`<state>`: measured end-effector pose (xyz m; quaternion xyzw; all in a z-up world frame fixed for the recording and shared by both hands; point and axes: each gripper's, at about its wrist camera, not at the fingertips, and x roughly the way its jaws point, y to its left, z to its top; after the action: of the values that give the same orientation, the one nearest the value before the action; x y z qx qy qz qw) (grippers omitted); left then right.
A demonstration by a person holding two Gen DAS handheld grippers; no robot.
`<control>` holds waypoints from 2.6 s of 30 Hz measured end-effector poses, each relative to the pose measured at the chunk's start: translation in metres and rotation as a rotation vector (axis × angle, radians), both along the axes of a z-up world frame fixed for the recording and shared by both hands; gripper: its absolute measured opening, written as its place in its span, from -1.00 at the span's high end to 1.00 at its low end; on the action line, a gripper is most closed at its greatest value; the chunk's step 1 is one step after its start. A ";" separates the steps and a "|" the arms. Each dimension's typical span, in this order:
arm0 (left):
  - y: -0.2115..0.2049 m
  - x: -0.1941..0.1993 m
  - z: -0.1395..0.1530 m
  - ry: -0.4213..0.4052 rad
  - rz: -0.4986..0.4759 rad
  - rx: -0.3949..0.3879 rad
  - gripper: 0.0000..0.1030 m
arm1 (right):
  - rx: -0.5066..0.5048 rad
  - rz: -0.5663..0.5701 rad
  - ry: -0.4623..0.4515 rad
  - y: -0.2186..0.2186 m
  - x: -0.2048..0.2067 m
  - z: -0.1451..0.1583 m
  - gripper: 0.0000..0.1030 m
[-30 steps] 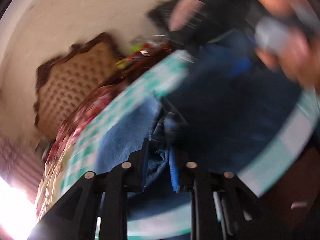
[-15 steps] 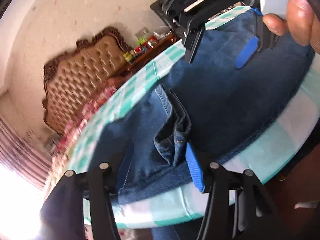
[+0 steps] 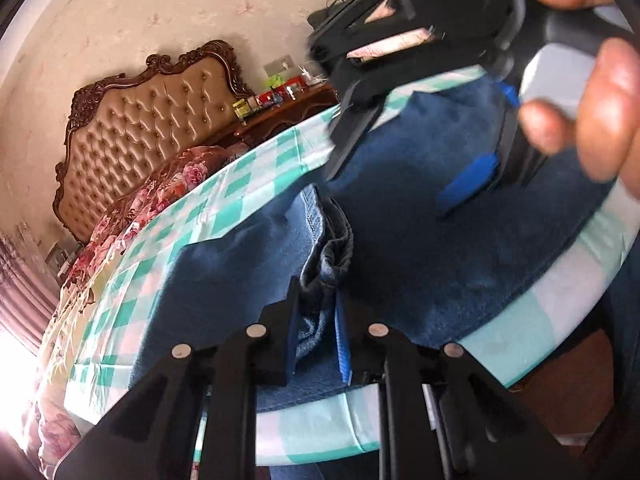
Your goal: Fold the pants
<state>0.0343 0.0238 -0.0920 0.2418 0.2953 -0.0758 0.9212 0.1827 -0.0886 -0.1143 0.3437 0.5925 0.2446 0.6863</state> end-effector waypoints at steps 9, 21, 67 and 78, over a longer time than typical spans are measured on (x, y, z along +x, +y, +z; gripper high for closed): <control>0.000 -0.009 0.016 -0.033 0.003 -0.021 0.72 | -0.033 0.100 -0.016 0.058 0.032 0.005 -0.56; -0.052 -0.022 0.012 -0.060 -0.118 -0.034 0.76 | -0.231 0.062 -0.171 0.015 0.037 0.016 0.75; -0.123 -0.018 -0.034 -0.066 -0.249 0.110 0.76 | -0.431 0.033 -0.342 -0.028 0.031 0.014 0.55; -0.127 -0.024 -0.043 -0.057 -0.262 0.131 0.76 | -0.493 0.034 -0.374 -0.023 0.032 0.015 0.50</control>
<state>0.0102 -0.1035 -0.1346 0.3401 0.2390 -0.1690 0.8937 0.2147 -0.1115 -0.0996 0.1059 0.5029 0.1643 0.8419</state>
